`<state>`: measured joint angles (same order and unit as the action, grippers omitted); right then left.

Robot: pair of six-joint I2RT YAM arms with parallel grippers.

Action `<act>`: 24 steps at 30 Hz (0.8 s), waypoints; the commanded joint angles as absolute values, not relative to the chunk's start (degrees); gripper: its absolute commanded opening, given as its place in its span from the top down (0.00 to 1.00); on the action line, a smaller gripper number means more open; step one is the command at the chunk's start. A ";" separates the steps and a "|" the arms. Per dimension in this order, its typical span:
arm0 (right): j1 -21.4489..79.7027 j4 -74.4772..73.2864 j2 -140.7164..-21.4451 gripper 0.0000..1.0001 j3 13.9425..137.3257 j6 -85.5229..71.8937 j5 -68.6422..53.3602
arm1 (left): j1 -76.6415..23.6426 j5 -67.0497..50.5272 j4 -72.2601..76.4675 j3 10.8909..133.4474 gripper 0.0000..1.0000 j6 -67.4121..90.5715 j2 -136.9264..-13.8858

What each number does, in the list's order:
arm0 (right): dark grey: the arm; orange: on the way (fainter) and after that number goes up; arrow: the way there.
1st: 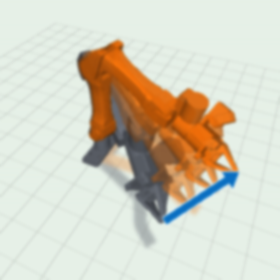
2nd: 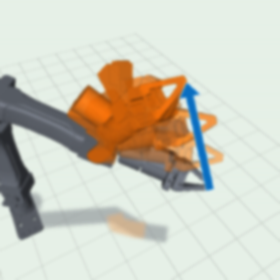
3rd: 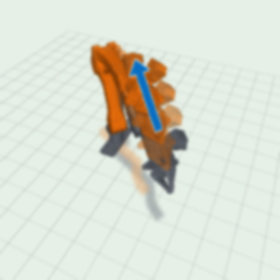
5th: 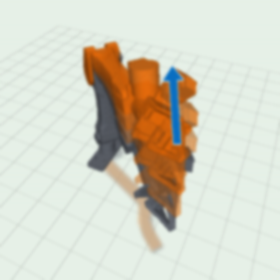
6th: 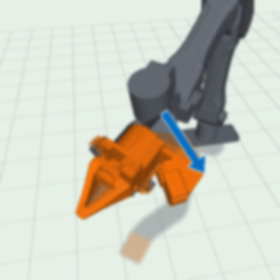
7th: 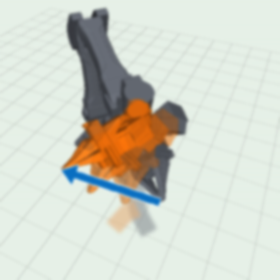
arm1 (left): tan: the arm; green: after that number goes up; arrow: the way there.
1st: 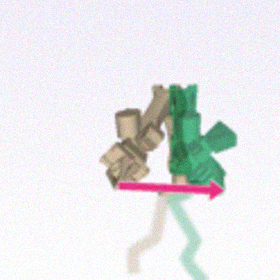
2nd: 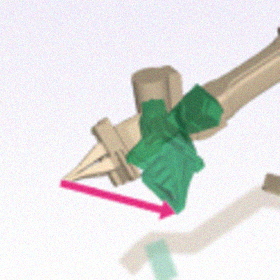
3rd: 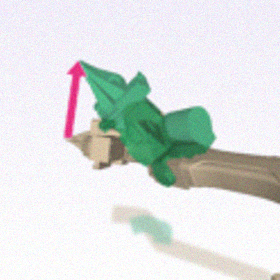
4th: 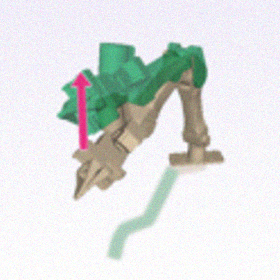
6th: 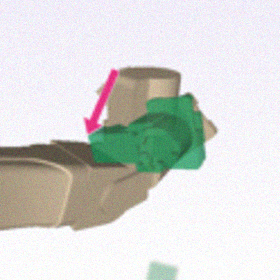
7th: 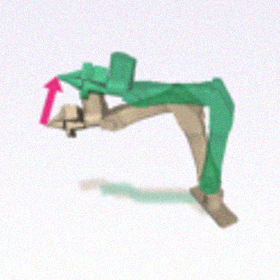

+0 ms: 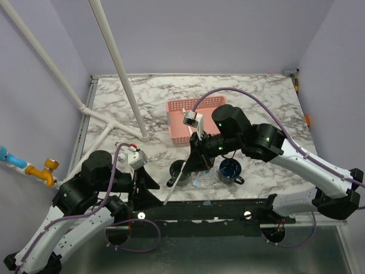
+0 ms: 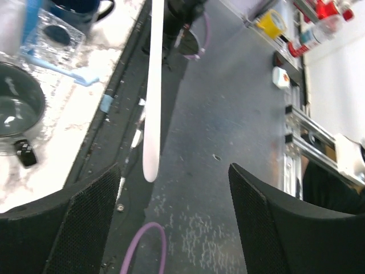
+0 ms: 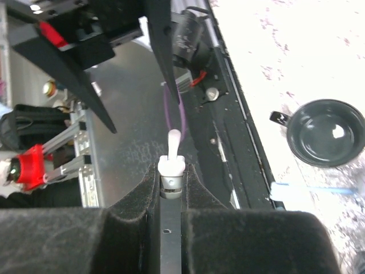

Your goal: Prepare toiletry sets of a toothbrush and toothpaste on the tray

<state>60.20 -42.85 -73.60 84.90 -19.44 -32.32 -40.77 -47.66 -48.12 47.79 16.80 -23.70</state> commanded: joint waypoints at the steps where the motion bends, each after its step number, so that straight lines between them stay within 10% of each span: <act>1: 62.33 -50.47 -72.51 1.00 87.99 -20.44 -18.28 | -40.87 -37.36 -47.74 50.09 0.21 16.52 -23.59; 24: 84.25 -71.96 -78.34 1.00 100.02 -34.64 34.00 | -40.87 -30.68 -43.80 48.25 0.05 18.01 -23.23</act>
<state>81.21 -63.86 -75.94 98.56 -29.80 18.57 -40.75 -32.16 -45.12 49.23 17.54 -23.68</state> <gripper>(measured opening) 0.111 0.935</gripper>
